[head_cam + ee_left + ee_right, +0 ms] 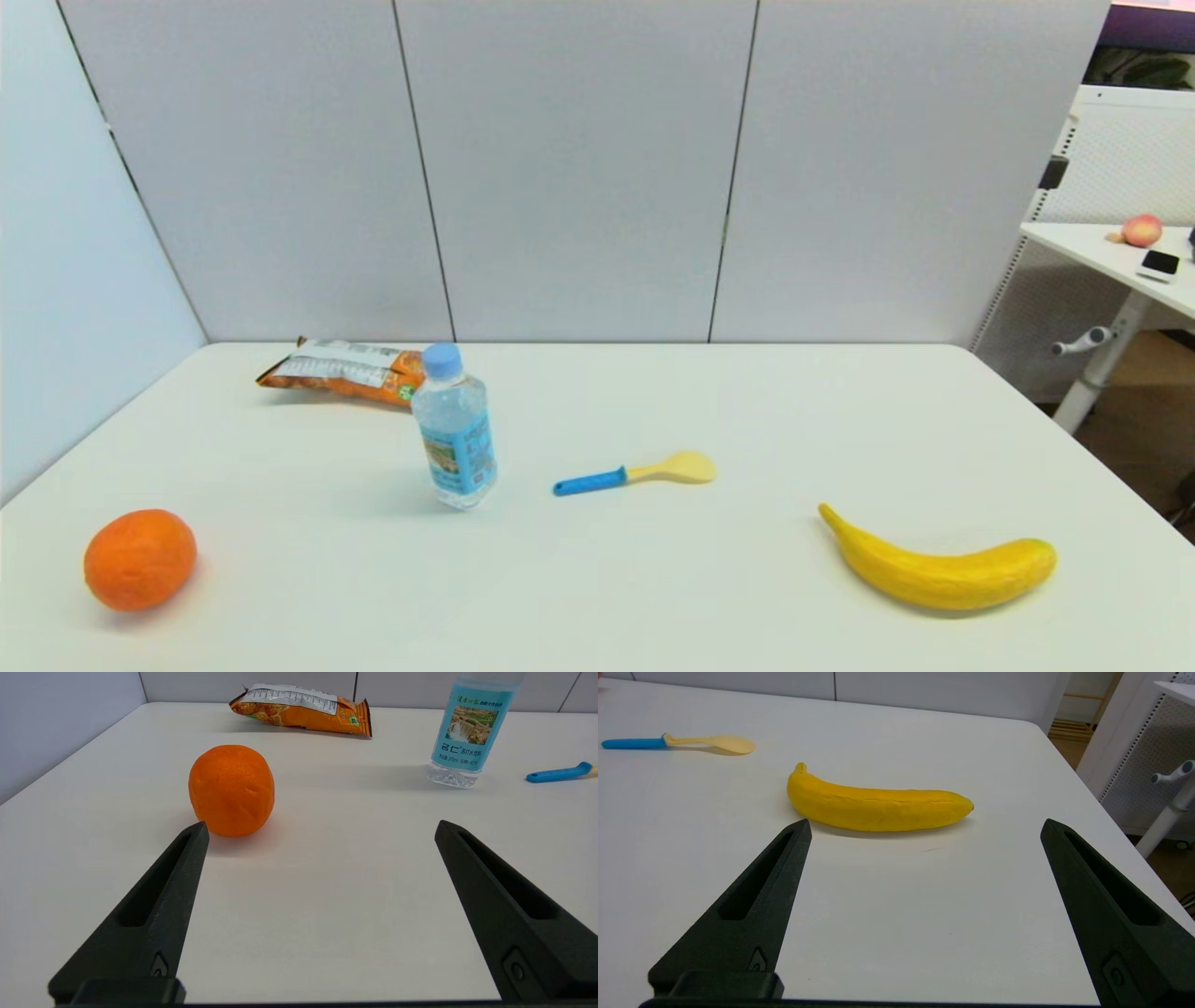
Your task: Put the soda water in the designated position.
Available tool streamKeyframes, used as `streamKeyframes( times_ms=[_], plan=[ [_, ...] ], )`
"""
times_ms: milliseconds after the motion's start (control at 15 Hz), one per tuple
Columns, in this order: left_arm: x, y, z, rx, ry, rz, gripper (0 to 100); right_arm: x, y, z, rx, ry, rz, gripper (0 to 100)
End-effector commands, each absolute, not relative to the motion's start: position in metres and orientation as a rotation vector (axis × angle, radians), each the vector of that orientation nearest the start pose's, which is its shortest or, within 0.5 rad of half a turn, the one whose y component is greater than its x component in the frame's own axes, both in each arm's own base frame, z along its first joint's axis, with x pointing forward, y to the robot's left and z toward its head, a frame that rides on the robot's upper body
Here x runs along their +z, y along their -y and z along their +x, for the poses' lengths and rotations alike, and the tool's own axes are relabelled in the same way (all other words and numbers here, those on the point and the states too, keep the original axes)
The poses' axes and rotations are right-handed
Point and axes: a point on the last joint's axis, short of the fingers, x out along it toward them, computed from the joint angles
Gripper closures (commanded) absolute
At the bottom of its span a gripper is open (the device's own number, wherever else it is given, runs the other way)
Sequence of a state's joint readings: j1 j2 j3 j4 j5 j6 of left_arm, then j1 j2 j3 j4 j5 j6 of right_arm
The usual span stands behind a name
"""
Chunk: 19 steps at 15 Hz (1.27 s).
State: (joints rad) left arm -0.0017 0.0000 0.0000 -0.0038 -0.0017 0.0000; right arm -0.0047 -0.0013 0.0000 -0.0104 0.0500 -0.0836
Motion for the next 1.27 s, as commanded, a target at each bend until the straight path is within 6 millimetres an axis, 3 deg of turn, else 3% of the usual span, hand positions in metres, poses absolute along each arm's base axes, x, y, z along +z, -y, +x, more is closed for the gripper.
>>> streamKeyframes(
  times_ms=[67,1267],
  plan=[
    [0.0760,0.0000,-0.0228,-0.002,0.005,0.000,0,0.0766,-0.0012,-0.0228,0.046,0.013,-0.085,0],
    [0.0760,0.0000,-0.0228,-0.002,0.005,0.000,0,0.0766,-0.0012,-0.0228,0.043,0.012,-0.068,0]
  ],
)
